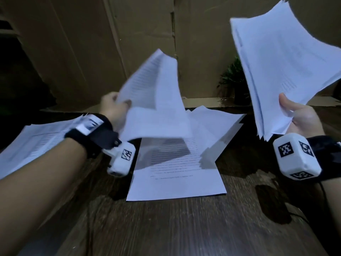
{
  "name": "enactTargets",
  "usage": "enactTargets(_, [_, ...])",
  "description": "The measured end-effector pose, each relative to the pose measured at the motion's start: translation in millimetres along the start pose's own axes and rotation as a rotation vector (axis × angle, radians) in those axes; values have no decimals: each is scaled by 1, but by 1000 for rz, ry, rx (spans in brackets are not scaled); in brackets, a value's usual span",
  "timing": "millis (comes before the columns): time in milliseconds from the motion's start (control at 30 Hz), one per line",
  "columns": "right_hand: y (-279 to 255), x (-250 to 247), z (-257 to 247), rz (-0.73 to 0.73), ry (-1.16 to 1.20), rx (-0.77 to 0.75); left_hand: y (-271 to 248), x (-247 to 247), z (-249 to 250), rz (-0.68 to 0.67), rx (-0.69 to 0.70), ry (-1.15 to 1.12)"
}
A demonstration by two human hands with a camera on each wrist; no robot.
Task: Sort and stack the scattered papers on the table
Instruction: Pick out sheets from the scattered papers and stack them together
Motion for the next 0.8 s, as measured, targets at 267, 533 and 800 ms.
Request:
enactTargets(267, [-3, 8, 7, -22, 46, -41, 26, -32, -27, -469, -497, 194])
enactTargets(533, [-3, 5, 5, -3, 43, 4, -14, 9, -51, -457, -342, 726])
enactTargets(800, [-3, 5, 5, 34, 83, 42, -39, 46, -51, -434, -198, 947])
Point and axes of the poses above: each hand's wrist, its own y-axis towards the middle knuckle, its own x-axis out of the palm, z = x × y, the point moved 2 cm from there along y, towards the middle knuckle, and after that the axes turned 7 degrees about -x, right-handed, at the moved point
